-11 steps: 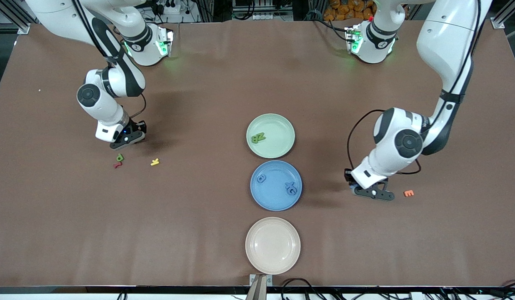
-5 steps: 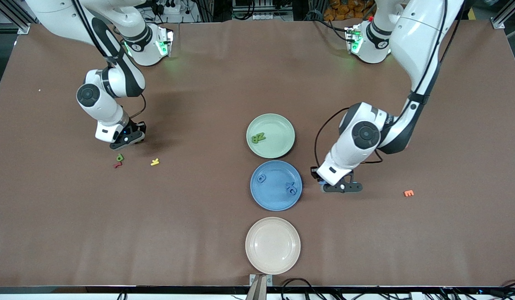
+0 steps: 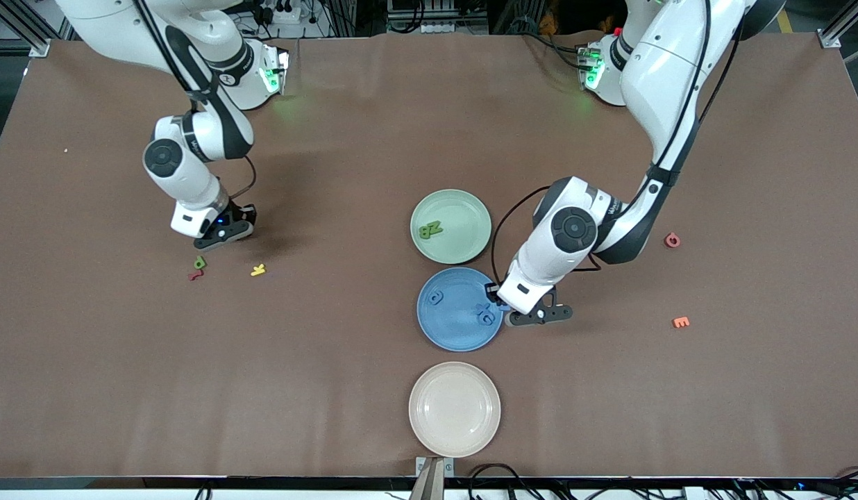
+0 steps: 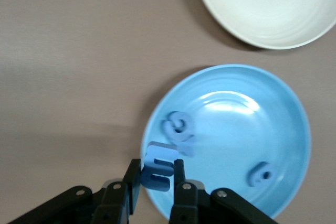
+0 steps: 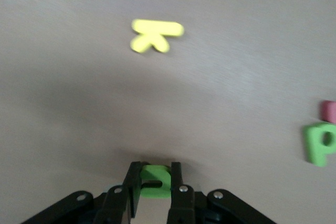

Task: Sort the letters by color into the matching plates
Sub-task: 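Drop the blue E on the blue plate while the right gripper lifts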

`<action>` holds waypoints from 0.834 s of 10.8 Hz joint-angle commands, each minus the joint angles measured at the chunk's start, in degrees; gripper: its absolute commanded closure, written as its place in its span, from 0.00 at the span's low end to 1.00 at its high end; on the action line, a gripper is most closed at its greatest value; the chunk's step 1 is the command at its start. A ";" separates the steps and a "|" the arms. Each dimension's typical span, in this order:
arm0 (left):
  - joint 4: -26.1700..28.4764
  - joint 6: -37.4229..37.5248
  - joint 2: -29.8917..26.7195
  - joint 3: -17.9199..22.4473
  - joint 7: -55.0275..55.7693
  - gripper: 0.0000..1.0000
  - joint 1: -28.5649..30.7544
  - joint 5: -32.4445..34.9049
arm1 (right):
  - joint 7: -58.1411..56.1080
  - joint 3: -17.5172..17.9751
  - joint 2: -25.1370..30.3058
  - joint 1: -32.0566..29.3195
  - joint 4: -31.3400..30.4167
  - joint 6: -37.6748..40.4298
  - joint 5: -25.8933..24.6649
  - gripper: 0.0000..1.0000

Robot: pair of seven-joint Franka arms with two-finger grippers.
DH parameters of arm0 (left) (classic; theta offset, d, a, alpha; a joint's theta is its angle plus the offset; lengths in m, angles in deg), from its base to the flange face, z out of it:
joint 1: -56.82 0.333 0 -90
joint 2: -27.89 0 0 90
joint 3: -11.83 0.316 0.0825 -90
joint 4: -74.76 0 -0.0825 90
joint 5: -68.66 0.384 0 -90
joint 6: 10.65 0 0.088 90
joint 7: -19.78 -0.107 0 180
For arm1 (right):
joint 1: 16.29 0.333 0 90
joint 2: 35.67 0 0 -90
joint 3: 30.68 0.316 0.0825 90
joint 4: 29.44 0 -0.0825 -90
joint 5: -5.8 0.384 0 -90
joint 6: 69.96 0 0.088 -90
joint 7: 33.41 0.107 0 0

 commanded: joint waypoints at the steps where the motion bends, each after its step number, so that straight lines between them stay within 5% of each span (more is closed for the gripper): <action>1: -6.07 -1.13 3.17 0.40 5.54 1.00 -4.51 -2.46 | 13.57 4.96 1.41 2.95 0.95 1.62 0.08 1.00; 5: -7.22 -4.29 4.41 0.49 7.94 1.00 -8.13 -2.37 | 30.90 7.26 0.71 10.93 5.77 5.74 0.26 1.00; 6: -7.14 -4.29 4.41 0.66 7.33 0.82 -8.04 -2.28 | 34.06 7.26 0.19 12.70 6.75 5.75 0.35 1.00; 7: -6.88 -4.29 4.32 0.84 6.54 0.01 -8.13 -1.67 | 36.88 7.26 -0.60 14.37 7.89 5.75 0.35 1.00; 9: -6.87 -4.29 3.88 0.84 6.97 0.00 -7.87 -1.58 | 42.07 7.35 -2.18 17.18 10.35 5.75 0.35 1.00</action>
